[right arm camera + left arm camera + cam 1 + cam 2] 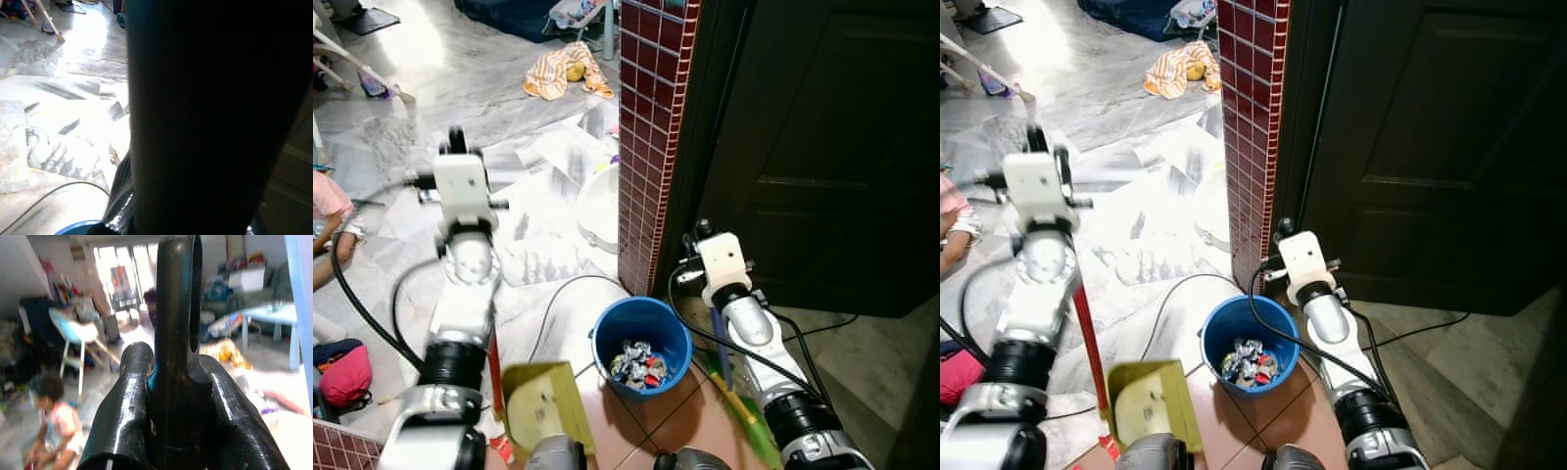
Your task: Sweep floor
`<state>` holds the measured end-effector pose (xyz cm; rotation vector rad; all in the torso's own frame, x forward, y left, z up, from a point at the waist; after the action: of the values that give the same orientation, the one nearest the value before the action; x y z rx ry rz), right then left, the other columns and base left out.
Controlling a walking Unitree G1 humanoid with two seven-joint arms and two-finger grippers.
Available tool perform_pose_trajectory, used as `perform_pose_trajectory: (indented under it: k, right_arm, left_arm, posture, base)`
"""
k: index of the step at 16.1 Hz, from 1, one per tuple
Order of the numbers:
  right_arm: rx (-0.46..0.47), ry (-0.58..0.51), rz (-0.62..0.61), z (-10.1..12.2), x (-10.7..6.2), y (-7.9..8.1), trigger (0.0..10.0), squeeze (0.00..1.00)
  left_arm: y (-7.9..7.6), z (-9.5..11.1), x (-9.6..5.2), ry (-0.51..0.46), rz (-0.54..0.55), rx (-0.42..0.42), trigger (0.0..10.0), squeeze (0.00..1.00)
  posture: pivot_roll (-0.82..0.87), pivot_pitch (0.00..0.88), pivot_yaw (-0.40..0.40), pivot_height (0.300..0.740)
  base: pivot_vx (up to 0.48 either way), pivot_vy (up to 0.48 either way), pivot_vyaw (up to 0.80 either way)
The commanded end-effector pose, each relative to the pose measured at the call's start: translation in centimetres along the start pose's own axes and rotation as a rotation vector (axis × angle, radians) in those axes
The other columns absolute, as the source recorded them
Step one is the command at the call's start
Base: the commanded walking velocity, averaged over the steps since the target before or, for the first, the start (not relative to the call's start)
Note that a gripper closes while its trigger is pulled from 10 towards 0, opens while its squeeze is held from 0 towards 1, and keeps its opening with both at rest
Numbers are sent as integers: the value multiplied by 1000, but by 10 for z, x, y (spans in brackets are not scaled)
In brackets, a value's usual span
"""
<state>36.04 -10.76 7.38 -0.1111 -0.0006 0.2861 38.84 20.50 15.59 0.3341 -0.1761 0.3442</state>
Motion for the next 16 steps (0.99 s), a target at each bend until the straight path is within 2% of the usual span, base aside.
perform_pose_trajectory:
  k: [1,4,7,8,11,16]
  right_arm:
    - [36,-27,15,8,2,4,10000,0]
    - [144,-5,5,6,2,7,10000,0]
    - [150,-26,28,15,4,12,10000,0]
    - [147,-39,40,19,6,15,10000,0]
    - [156,-46,54,24,10,21,10000,0]
    - [166,-38,59,24,10,24,10000,0]
  left_arm:
    - [-2,-10,-6,28,1,2,10000,0]
    - [-13,-33,-21,99,-30,-24,10000,0]
    - [-19,-44,-29,151,-43,-46,10000,0]
    - [-20,-44,-30,154,-45,-46,10000,0]
    - [-23,-42,-31,161,-33,-69,10000,0]
    - [-31,-31,-29,147,-43,-92,10000,0]
  posture:
    - [-18,0,17,740]
    - [-24,0,19,740]
    - [-21,0,18,740]
    - [-21,0,17,740]
    - [-13,0,13,740]
    - [-13,0,13,740]
  base:
    - [0,0,0]
    - [0,0,0]
    - [0,0,0]
    - [0,0,0]
    - [-331,0,763]
    - [-435,0,0]
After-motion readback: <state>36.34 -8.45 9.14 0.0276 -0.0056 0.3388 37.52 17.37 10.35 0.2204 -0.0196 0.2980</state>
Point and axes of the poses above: a point about 5 cm out from each wrist's last joint towards the gripper, its own x axis pointing out of the wrist towards the gripper, its own z axis along the axis of the wrist's last joint, y = z × x, the point moved 6 cm from there along x, pointing out of the wrist towards the gripper, and after that the axes turned 8 degrees about x, right-handed, at the moved point
